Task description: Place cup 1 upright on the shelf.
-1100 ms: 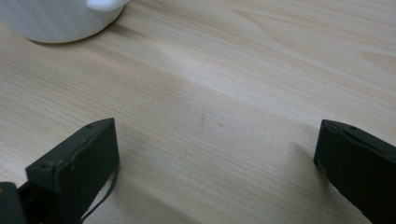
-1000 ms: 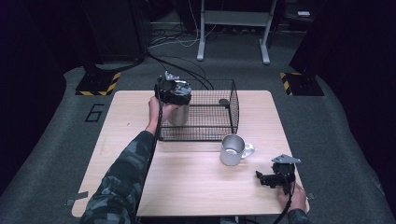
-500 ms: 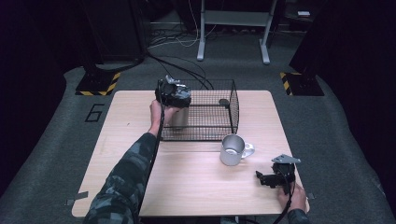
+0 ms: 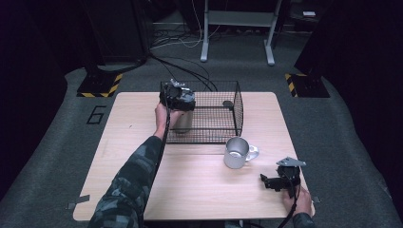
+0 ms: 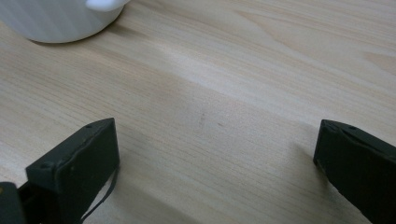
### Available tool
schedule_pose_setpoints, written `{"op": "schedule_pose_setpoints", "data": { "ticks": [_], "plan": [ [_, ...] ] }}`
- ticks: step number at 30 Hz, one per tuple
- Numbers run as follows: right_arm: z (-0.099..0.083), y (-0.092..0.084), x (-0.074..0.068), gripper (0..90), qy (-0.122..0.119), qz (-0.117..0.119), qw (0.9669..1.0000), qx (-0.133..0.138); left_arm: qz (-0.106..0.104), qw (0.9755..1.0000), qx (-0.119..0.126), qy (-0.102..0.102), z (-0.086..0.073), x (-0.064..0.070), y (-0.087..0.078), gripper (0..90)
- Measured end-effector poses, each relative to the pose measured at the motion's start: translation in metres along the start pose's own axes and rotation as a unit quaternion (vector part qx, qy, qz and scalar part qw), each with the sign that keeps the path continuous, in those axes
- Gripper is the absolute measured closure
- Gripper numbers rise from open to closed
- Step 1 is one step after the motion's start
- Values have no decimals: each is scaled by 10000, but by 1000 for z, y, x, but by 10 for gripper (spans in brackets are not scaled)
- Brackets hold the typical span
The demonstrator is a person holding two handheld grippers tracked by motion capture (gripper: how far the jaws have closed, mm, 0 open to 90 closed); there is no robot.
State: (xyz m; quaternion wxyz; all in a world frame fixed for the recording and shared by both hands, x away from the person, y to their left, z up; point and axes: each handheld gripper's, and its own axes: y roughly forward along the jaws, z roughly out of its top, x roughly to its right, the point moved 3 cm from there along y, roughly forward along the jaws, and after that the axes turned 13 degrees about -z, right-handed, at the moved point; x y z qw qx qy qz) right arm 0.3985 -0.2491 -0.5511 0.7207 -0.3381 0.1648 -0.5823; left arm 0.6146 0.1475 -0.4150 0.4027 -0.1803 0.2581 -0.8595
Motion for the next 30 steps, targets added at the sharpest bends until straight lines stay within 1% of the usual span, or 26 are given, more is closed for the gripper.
{"op": "schedule_pose_setpoints", "data": {
  "ticks": [4, 5, 6, 8, 9, 12, 13, 14, 15, 17, 18, 20, 21, 22, 24, 25, 26, 27, 28, 30],
  "plan": [
    [0, 0, 0, 0, -1, -1, 10000, 3, -9, 10000, -14, 35, -1, 2, 0, 38],
    [0, 0, 0, 0, -5, -1, 10000, 5, 4, 10000, 15, 41, -2, 2, 1, 38],
    [0, 0, 0, 0, -24, -2, 10000, 10, 8, 10000, 27, 40, -2, 2, 1, 38],
    [0, 0, 0, 0, 18, -11, 10000, -3, -4, 10000, 52, -2, -3, 3, 1, 37],
    [0, 0, 0, 0, 8, -12, 10000, 1, -11, 10000, -19, 44, -4, 2, -1, 37],
    [0, 0, 0, 0, 13, -11, 10000, -5, -1, 10000, 21, 21, -7, 3, -3, 36],
    [0, 0, 0, 0, -23, -12, 10000, 16, 24, 10000, 60, -46, -9, 3, -4, 36],
    [0, 1, 1, 0, -77, -15, 10000, 44, 16, 10000, 7, -45, -9, 2, -5, 35],
    [0, 1, 1, 0, -77, -15, 10000, 44, 16, 10000, 7, -45, -9, 2, -5, 35],
    [0, 0, 1, 0, -61, -15, 10000, 38, -9, 10000, 8, -94, -10, 1, -7, 35],
    [0, 0, 0, 0, 22, -12, 10000, -14, -42, 9999, -2, -94, -11, 0, -7, 34],
    [0, 0, 0, 0, 14, -10, 10000, -6, -68, 9999, -15, -121, -11, -1, -8, 34],
    [0, 1, 1, 0, -72, -15, 10000, 42, -90, 9999, -18, -125, -11, -2, -8, 33],
    [0, 0, 0, 0, 21, -12, 10000, -13, -115, 9998, -25, -132, -11, -2, -9, 32],
    [0, 0, 0, 0, 23, -12, 10000, -15, -97, 9998, -92, -112, -11, -3, -10, 25],
    [0, 0, 0, 0, 18, -12, 10000, -10, -123, 9998, -86, -145, -10, -3, -11, 25],
    [0, 0, 0, 0, -1, -12, 10000, 1, -152, 9998, -69, -132, -10, -3, -11, 24],
    [0, 0, 0, 0, 23, -12, 10000, -13, -135, 9998, -76, -113, -9, -2, -12, 17],
    [0, 0, 0, 0, -15, -12, 10000, 13, -153, 9998, -63, -124, -9, -2, -12, 15],
    [0, 0, 0, 0, 0, -12, 10000, 2, -204, 9997, -29, -123, -9, 0, -14, 7]
  ]
}}
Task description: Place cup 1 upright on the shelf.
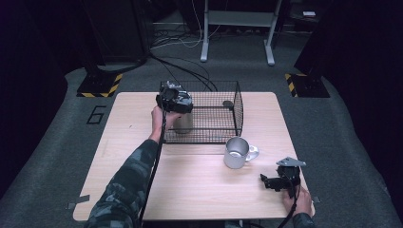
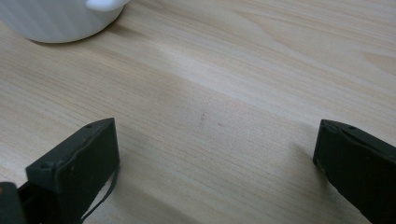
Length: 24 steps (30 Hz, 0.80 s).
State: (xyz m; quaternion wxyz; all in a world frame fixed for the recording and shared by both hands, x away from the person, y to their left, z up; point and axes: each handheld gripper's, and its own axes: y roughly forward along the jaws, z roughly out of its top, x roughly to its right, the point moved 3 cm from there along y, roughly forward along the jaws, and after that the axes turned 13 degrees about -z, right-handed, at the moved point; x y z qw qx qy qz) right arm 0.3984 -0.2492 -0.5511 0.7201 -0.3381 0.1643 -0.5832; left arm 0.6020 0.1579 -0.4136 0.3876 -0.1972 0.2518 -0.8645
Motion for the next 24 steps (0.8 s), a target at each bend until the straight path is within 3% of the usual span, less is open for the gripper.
{"op": "schedule_pose_setpoints", "data": {
  "ticks": [6, 24],
  "plan": [
    [0, 0, 0, 0, 19, -1, 10000, -16, 129, 9997, -95, 163, 3, 4, -5, 1],
    [0, 0, 0, 0, 25, 0, 10000, -17, 87, 9999, 16, 146, 4, 3, -8, 0]
  ]
}}
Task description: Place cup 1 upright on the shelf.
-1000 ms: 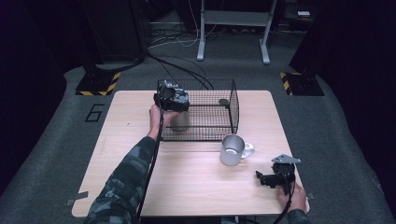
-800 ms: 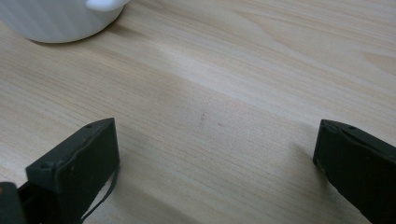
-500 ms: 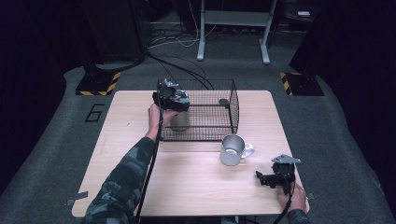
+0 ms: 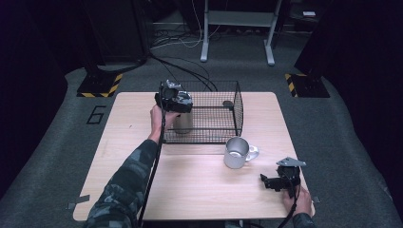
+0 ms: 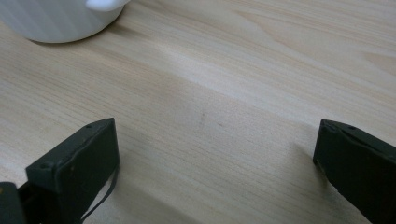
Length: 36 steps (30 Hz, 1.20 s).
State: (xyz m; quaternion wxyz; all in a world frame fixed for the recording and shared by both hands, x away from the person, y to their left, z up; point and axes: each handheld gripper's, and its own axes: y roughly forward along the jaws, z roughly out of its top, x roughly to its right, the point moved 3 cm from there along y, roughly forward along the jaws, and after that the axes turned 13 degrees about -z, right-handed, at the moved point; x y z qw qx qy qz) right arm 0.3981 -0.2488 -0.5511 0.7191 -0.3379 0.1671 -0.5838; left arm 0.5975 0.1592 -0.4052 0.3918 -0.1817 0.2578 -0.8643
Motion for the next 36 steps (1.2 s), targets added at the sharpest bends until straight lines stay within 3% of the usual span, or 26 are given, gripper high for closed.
{"op": "schedule_pose_setpoints", "data": {
  "ticks": [3, 11, 19, 27, 30, 36],
  "plan": [
    [0, 0, 1, 0, -42, 4, 10000, 25, 94, 9998, 146, 22, 3, 2, -5, 0],
    [0, 0, 0, 0, -19, 1, 10000, 12, 86, 9990, 389, 196, 17, 9, -26, 0],
    [0, 0, 0, 0, -22, -1, 10000, 14, 60, 9986, 473, 220, 19, 14, -44, 1],
    [0, 0, 0, 0, -27, 1, 10000, 10, -100, 9983, 464, 352, 12, 24, -65, 1],
    [0, 0, 0, 0, -40, 8, 10000, 26, -202, 9983, 456, 301, 6, 27, -71, 1],
    [0, 0, 1, 0, -45, 8, 10000, 26, -229, 9977, 473, 423, -11, 34, -87, 1]
  ]
}}
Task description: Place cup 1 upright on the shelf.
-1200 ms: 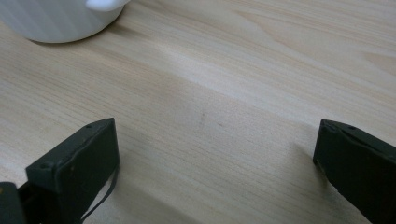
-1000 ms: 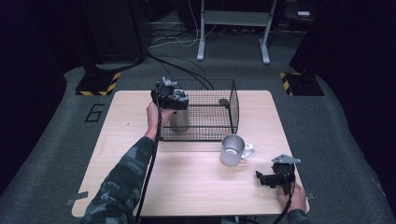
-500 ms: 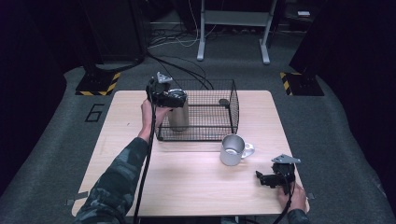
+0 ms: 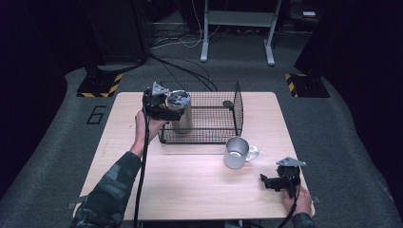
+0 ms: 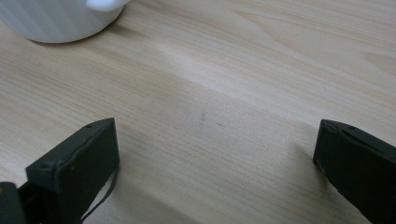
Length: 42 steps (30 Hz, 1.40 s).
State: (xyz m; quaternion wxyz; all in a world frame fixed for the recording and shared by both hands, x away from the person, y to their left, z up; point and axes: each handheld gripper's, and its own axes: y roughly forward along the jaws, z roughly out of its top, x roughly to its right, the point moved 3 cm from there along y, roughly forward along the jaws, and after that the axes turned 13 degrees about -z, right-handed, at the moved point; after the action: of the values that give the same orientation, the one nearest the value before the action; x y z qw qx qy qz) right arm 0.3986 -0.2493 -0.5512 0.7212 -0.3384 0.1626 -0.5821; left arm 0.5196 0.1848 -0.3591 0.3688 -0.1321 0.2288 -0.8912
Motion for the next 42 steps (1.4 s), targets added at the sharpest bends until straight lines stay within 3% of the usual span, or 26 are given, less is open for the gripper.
{"op": "schedule_pose_setpoints", "data": {
  "ticks": [7, 14, 16, 26, 28, 34, 42],
  "plan": [
    [0, 0, 0, 0, 0, 0, 10000, 3, 39, 9999, -73, 58, -22, 5, -16, 1],
    [0, 0, 0, 0, -6, 1, 10000, 1, 41, 9998, -158, -97, -59, 6, -32, 1],
    [0, 0, 0, 0, -7, 2, 10000, 2, 139, 9996, -228, -122, -73, 5, -36, 1],
    [0, 0, 0, 0, -5, 4, 10000, -1, 272, 9981, -319, -454, -122, -1, -44, 1],
    [0, 0, 0, 0, 16, -3, 10000, -15, 287, 9972, -349, -598, -136, -2, -44, 1],
    [0, 0, 0, 0, -11, 4, 10000, 4, 483, 9942, -677, -678, -172, -5, -41, 1],
    [0, 0, 0, 0, 17, 3, 10000, -12, 655, 9900, -847, -915, -213, -12, -43, 1]
  ]
}}
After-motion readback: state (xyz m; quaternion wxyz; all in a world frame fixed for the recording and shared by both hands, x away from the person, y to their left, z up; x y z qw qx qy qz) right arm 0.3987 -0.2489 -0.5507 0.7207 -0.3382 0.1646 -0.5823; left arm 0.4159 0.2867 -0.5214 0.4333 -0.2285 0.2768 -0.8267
